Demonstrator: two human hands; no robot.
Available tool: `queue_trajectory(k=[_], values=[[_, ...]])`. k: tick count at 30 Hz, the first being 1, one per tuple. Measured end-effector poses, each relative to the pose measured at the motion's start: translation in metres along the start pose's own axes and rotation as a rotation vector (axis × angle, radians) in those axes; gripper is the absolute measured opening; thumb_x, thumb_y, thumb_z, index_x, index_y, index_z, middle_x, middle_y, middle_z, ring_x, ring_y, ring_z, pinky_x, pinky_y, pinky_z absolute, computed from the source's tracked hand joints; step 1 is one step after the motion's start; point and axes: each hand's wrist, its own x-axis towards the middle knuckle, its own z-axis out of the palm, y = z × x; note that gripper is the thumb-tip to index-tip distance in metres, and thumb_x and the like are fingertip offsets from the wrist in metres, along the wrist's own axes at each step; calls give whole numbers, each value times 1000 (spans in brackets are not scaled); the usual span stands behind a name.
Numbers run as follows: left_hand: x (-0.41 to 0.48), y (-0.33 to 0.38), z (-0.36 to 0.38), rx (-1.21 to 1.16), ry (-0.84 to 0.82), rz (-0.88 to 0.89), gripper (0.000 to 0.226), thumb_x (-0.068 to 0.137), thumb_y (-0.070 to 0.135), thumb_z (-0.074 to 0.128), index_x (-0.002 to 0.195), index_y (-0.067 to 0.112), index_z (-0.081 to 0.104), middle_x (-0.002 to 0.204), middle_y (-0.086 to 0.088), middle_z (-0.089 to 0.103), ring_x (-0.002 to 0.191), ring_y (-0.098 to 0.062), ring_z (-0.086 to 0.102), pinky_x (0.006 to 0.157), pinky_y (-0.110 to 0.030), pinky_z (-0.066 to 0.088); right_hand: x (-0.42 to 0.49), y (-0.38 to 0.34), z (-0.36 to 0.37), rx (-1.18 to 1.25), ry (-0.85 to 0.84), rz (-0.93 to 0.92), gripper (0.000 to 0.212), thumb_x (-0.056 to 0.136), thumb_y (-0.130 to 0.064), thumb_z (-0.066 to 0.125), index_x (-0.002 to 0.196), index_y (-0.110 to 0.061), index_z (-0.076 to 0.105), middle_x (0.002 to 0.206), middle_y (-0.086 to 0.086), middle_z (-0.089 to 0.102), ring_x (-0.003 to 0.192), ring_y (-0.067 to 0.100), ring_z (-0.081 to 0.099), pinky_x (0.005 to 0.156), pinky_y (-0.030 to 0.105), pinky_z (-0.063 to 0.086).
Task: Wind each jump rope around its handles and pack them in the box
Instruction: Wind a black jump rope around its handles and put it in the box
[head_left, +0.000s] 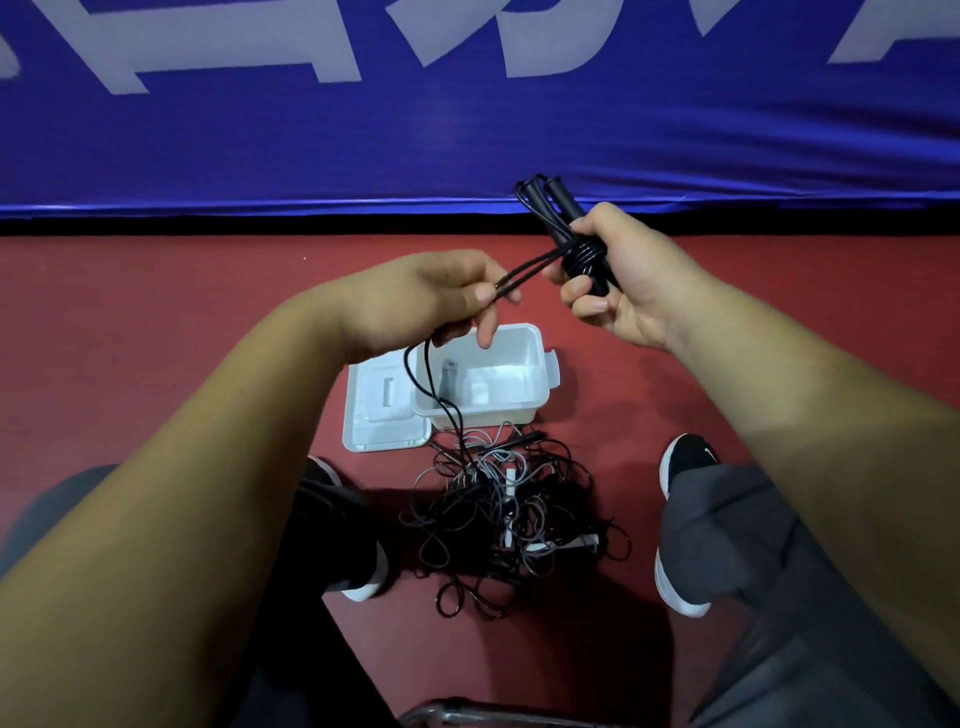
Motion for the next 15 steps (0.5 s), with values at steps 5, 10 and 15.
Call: queue_trajectory(k=[5,10,15], values=[[1,-15,-3,202,-63,-236,31,106,4,55,126,23,68,105,3,78,93,-13,74,91,-45,61,-5,4,0,-123,-81,20,12,100,-27,57,105,-16,56,79,9,62,55,14,44,38,21,27],[11,-21,11,158,6,-391,11,105,7,60,109,7,70,93,-20,75,89,-31,79,82,-50,65,-10,6,6,-102,-194,56,13,101,-30,59,106,-19,53,79,6,60,57,11,42,37,19,26],[20,-18,20,116,164,-456,29,111,19,46,107,-3,63,83,-15,65,77,-33,79,82,-57,64,-13,-1,4,-7,-316,113,11,104,-31,59,107,-23,53,83,5,60,58,8,39,36,15,26]])
